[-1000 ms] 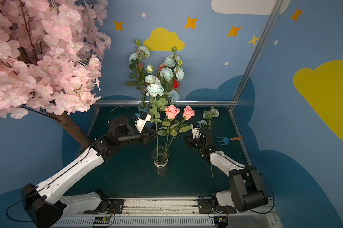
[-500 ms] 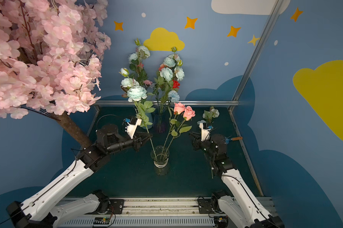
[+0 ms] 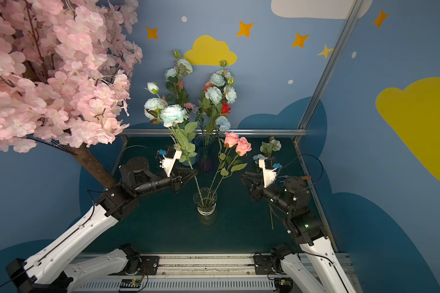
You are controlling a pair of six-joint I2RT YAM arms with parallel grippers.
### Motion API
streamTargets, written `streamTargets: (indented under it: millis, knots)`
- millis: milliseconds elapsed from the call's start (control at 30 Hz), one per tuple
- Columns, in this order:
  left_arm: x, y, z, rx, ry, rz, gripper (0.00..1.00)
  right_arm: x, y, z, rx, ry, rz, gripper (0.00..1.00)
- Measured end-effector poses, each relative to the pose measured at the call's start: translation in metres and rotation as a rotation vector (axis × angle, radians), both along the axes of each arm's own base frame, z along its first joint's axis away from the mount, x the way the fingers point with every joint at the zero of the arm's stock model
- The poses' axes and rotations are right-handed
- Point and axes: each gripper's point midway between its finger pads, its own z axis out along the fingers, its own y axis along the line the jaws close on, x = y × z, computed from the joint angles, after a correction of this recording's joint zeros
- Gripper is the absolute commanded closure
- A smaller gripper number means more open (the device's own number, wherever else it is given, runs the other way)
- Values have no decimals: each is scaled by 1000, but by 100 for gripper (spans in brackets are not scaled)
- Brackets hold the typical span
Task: Pick out blue flowers from the vase
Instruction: Pick up the flower from the vase.
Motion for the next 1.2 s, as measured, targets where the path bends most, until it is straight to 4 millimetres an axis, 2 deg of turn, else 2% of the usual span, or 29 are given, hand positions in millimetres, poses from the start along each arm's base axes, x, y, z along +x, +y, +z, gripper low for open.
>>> streamTargets:
  millis: [167,333,500,600,767,900,1033,1200]
  knots:
    - [-6,-6,17,-4,-23,-45,97,-25,11,20,34,-29,113,60]
    - [-13,-10,20,0,-25,-82,97,-33,35,22,62,-5,246,58]
    - [-19,-13,18,8,-24,-113,97,-30,74,13,68,36,365,56]
    - [-21,-15,16,12,-21,-133,97,-30,99,1,51,64,427,55]
    - [-20,-20,9,26,-13,-161,97,-27,129,-14,30,83,479,56]
    - [-22,-22,7,31,-7,-176,97,-26,142,-18,27,75,491,59]
    - [-24,-22,8,27,-7,-189,97,-27,146,-8,51,34,493,63]
    - [-28,-24,9,20,-8,-210,97,-27,148,1,75,-1,491,77]
